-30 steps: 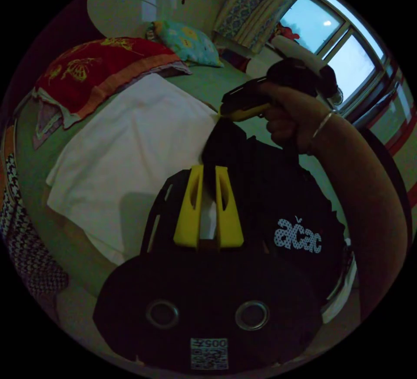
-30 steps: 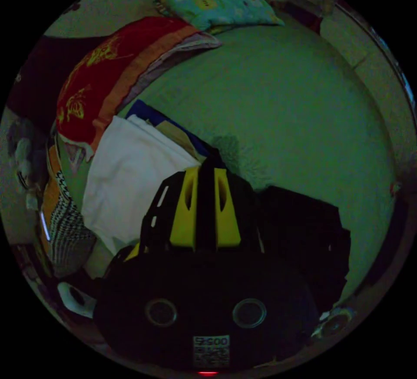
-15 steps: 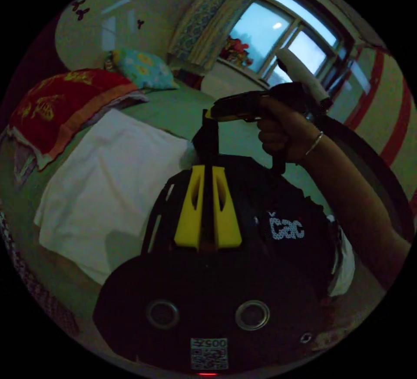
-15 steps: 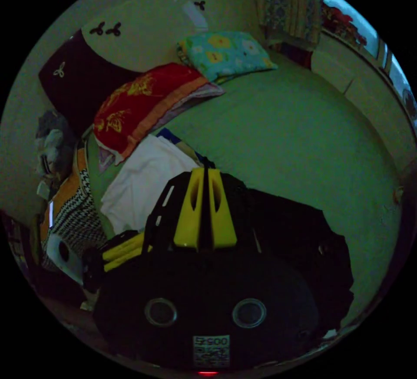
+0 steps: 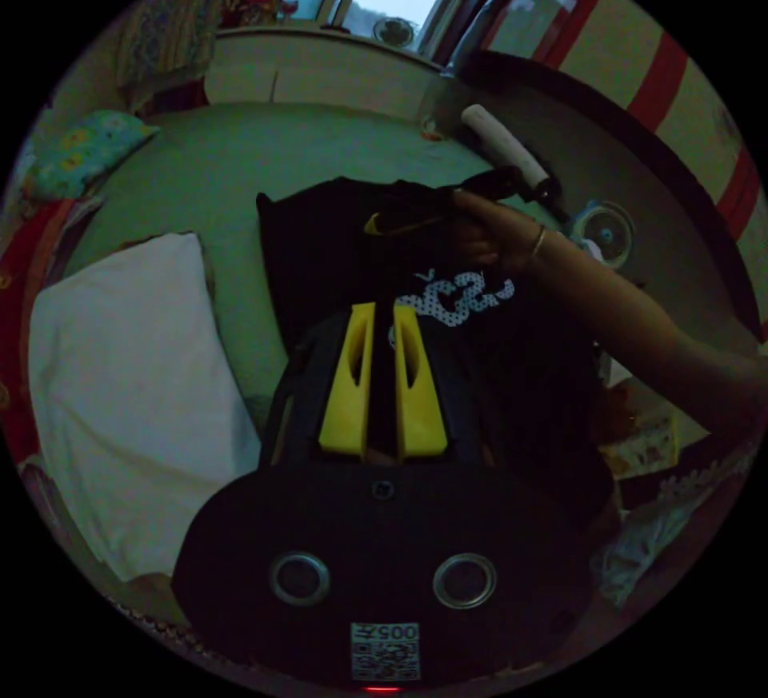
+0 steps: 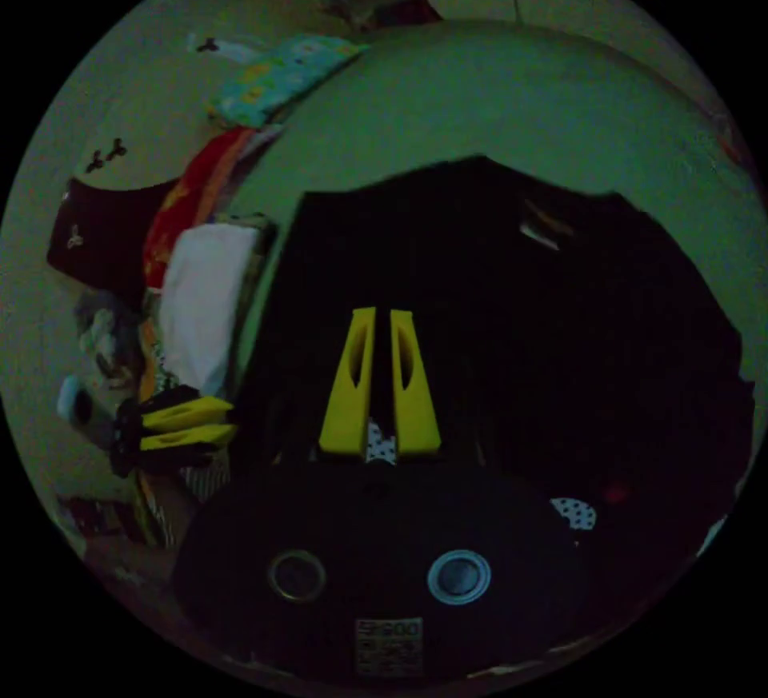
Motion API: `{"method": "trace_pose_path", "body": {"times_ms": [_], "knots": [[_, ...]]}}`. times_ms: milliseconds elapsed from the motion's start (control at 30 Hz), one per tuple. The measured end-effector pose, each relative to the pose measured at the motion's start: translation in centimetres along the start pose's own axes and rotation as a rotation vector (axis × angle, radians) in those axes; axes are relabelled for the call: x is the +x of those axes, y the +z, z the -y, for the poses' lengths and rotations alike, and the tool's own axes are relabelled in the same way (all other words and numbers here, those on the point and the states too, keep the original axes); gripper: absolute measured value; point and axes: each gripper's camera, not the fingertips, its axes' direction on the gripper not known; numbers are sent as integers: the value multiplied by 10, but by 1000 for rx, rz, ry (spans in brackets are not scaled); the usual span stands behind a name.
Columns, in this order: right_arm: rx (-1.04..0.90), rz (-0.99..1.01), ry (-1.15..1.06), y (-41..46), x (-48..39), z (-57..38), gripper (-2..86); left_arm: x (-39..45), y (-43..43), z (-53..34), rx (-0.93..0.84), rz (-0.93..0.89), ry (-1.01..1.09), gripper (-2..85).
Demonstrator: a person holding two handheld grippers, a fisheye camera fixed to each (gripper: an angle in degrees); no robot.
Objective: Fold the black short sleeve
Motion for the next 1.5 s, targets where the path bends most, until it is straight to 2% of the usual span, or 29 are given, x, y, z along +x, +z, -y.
{"method": "trace_pose_path", "body": {"times_ms": [67, 300, 433, 500, 700, 867, 1000, 1267, 1400, 1500], "knots": [[12, -8, -23, -2, 3, 4, 23, -3, 2, 2, -9, -19, -2, 62], [57, -283, -138, -20, -11, 30, 40, -23, -1, 3, 91, -62, -72, 69], [142, -164, -194, -28, -30, 49, 59, -38, 9, 7, 107, 44, -209, 82], [141, -123, -210, -24, -40, 60, 79, -44, 20, 13, 60, 134, -264, 89], [68, -51, -230, 9, -69, 102, 97, -56, 40, 23, 7, 149, -317, 107], [19, -117, -202, 40, -83, 126, 87, -58, 63, 35, -79, 154, -304, 103], [4, -220, -150, 56, -87, 136, 6, -63, 83, 43, -184, 236, -335, 62], [76, -217, -186, 48, -96, 148, -14, -66, 93, 53, -90, 247, -348, 23], [47, -266, -199, 63, -103, 157, -14, -64, 108, 62, -110, 337, -360, 19], [2, -273, -190, 81, -99, 160, -7, -68, 120, 65, -123, 317, -414, 21]]}}
